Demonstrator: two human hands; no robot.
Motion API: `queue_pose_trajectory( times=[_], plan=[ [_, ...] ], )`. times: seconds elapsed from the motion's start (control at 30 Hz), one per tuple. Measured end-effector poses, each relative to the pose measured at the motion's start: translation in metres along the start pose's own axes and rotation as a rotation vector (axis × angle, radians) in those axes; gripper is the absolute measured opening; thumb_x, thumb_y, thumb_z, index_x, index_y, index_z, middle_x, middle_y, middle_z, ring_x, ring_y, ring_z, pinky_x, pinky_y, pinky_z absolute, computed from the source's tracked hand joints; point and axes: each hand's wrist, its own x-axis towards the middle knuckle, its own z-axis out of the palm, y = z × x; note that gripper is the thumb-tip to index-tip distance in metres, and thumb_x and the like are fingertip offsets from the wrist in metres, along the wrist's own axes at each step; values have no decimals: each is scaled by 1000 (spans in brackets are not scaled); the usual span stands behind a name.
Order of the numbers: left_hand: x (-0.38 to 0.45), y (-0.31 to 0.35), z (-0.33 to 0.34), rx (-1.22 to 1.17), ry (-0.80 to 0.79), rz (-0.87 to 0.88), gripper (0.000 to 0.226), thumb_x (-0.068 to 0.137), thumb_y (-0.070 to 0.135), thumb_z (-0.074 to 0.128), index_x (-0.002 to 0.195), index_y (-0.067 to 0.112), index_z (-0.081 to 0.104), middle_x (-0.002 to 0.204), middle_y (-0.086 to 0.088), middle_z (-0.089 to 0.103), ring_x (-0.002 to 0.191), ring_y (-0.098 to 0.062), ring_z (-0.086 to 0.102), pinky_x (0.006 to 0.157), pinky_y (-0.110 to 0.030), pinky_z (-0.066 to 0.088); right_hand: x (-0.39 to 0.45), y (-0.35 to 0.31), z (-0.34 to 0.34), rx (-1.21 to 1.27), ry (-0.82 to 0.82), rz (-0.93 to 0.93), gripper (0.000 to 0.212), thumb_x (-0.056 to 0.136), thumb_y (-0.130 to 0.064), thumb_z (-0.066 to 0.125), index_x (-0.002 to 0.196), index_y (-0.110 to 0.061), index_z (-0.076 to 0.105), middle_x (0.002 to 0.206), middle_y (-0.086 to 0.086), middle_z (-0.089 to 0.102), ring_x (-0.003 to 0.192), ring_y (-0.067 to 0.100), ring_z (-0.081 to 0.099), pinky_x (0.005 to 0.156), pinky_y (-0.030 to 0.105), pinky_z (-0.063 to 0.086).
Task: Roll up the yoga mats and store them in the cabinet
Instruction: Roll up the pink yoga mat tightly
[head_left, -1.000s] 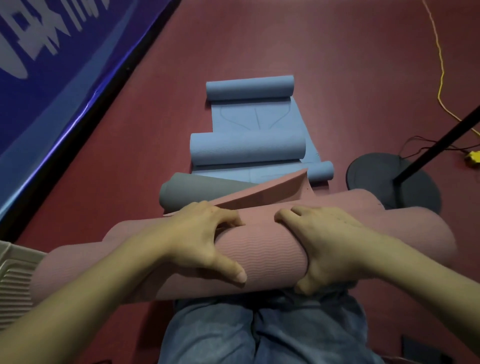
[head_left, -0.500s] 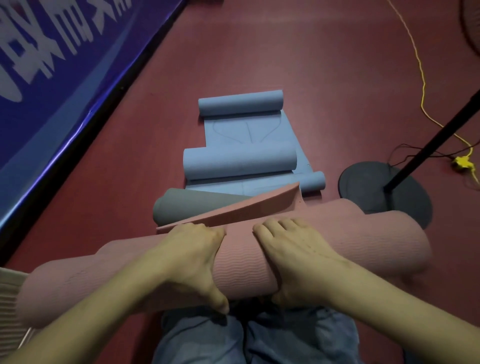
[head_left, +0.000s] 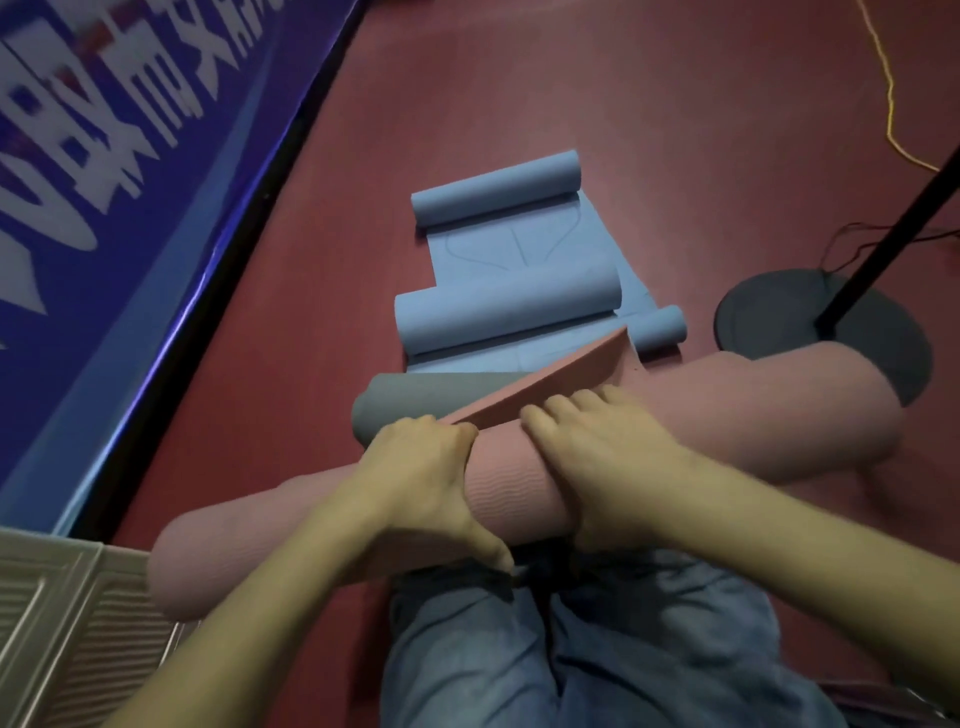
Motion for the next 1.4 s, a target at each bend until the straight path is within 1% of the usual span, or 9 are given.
queue_pose_trajectory(
  times=[0.13,0.33,0.5,0.67,0.83,0.97,1.1,1.27,1.4],
  plan=[
    [2,0,5,-74,-29,-39,100,25,94,67,102,31,59,92,9,69,82,-17,64,76,-38,57,5,-5,6,-50,70,-17,77,63,-37,81,125,-14,41,118,7,55,104,29,55,86,41,37],
    [-6,11,26,-82,25,-57,136,32,86,80,143,19,39,142,0,53,137,-24,47,109,-37,43,16,15,-10,59,-29,-59,85,47,-53,88,114,-21,47,111,0,64,96,24,63,82,37,52],
    [10,1,11,-52,68,9,102,32,91,71,113,31,53,110,11,69,97,-20,66,79,-38,54,19,21,-9,127,-32,1,85,46,-55,88,114,-24,48,114,-2,63,100,24,62,80,35,48],
    [20,-9,-3,-118,-14,5,85,32,87,75,96,34,55,85,14,66,78,-16,62,74,-37,55,18,4,3,37,95,15,77,56,-46,83,118,-22,44,117,3,55,105,27,54,84,36,37],
    [23,-7,-4,-179,-62,-41,94,33,86,78,106,32,55,98,11,68,87,-17,64,78,-38,56,31,24,-15,86,-8,-23,89,45,-57,86,119,-26,47,112,-4,63,98,23,62,72,35,41],
    [12,1,7,2,35,-46,105,38,78,87,113,17,45,117,1,62,104,-24,62,80,-37,46,35,31,-28,132,-45,-23,90,42,-58,90,117,-30,50,107,-3,67,96,24,64,68,33,36],
    [12,-3,9,-5,139,-25,91,38,84,79,104,27,50,103,10,66,90,-18,64,66,-34,42,34,33,-21,143,-30,-12,89,44,-60,88,118,-29,49,108,-4,63,99,23,62,72,34,37],
    [15,-10,-6,-37,84,-46,85,34,82,81,98,31,56,87,11,67,77,-18,62,68,-35,51,33,23,-1,-20,72,-77,105,45,-63,85,133,-26,39,117,-1,55,101,26,57,83,38,40],
    [11,-13,2,-131,66,-69,96,36,80,85,113,30,55,106,9,68,94,-21,65,79,-37,54,38,26,-10,17,41,-81,95,47,-59,85,126,-28,42,112,-3,60,97,24,60,73,34,36]
  ],
)
